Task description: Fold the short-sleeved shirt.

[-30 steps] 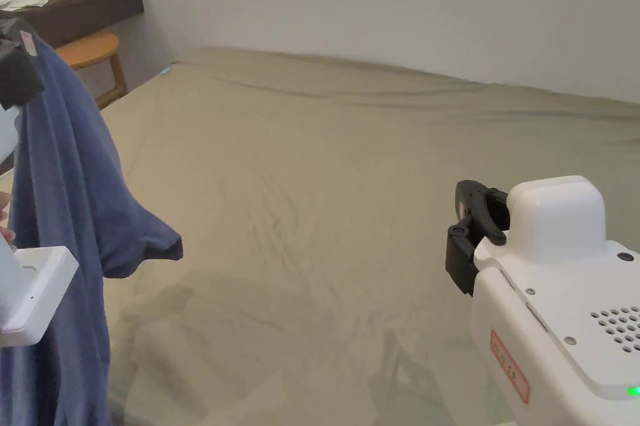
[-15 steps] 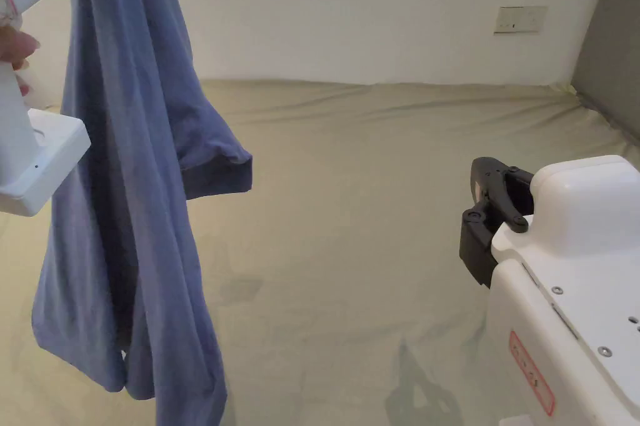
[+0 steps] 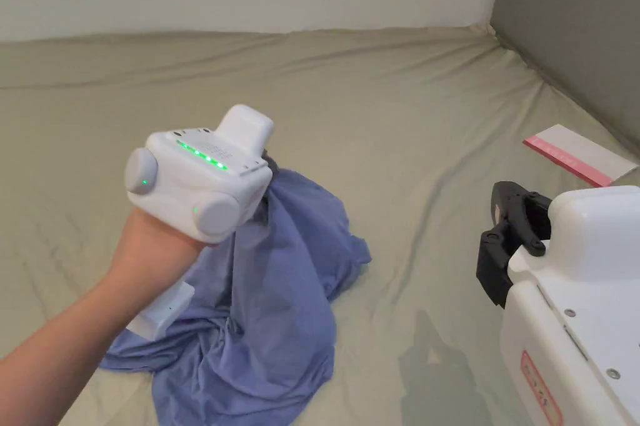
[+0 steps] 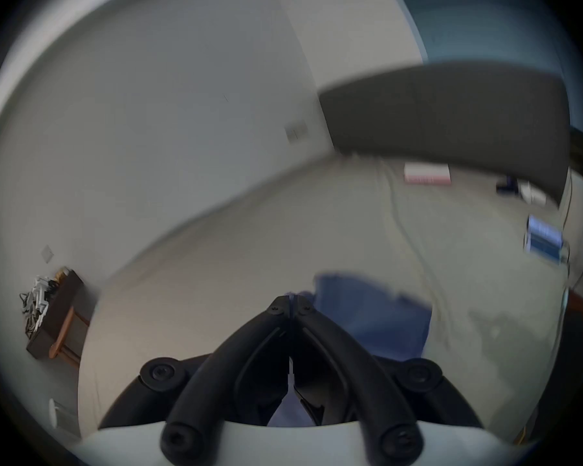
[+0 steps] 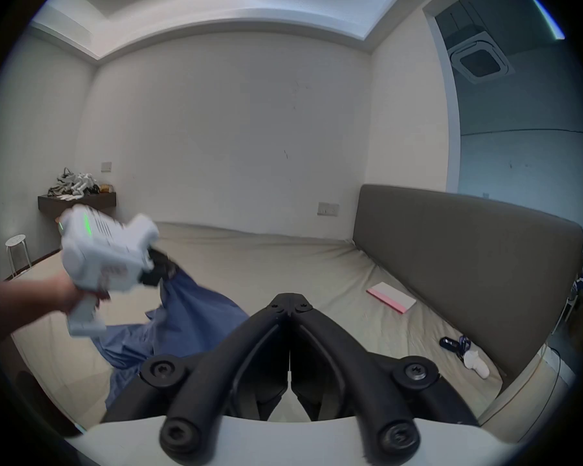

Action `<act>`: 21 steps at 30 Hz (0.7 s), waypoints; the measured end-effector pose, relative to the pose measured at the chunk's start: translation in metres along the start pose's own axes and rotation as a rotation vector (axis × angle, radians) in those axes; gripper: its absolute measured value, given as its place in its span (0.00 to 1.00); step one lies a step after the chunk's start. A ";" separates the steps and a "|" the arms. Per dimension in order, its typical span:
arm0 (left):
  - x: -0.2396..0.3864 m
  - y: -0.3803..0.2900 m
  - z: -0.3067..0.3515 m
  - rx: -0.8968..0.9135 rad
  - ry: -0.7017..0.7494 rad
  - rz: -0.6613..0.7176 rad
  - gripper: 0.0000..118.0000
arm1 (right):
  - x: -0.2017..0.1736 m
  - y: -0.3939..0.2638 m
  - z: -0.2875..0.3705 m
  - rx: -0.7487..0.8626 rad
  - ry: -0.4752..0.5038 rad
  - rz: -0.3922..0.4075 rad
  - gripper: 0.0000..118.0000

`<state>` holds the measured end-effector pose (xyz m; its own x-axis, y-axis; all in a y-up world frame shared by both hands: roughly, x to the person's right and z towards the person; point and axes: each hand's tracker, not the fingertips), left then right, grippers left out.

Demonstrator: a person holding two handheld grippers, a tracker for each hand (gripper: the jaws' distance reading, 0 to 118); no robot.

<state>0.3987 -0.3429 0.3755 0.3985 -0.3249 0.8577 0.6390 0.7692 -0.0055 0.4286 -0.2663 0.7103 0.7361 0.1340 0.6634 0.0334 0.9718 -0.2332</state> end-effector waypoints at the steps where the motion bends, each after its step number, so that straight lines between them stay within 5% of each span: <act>1: 0.011 -0.013 -0.017 -0.056 -0.007 -0.017 0.00 | 0.003 -0.005 -0.004 -0.018 0.000 -0.003 0.01; 9: 0.039 -0.103 -0.088 -0.338 -0.031 0.063 0.02 | 0.015 -0.035 -0.033 -0.136 0.005 0.018 0.01; 11: 0.029 -0.102 -0.076 -0.315 -0.045 0.136 0.19 | 0.015 -0.035 -0.036 -0.145 0.007 0.026 0.01; 14: 0.003 -0.092 -0.051 -0.252 -0.021 0.217 0.92 | 0.012 -0.026 -0.037 -0.143 0.024 0.038 0.01; 15: -0.006 -0.085 -0.031 -0.188 -0.021 0.255 1.00 | 0.009 -0.020 -0.036 -0.130 0.032 0.047 0.01; 21: -0.057 -0.051 0.094 0.139 0.098 0.386 0.99 | -0.011 0.018 -0.023 -0.026 0.081 0.084 0.01</act>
<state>0.2815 -0.3118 0.3756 0.6563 -0.0438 0.7533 0.3381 0.9096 -0.2417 0.4361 -0.2546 0.6824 0.7891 0.1979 0.5816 -0.0143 0.9523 -0.3047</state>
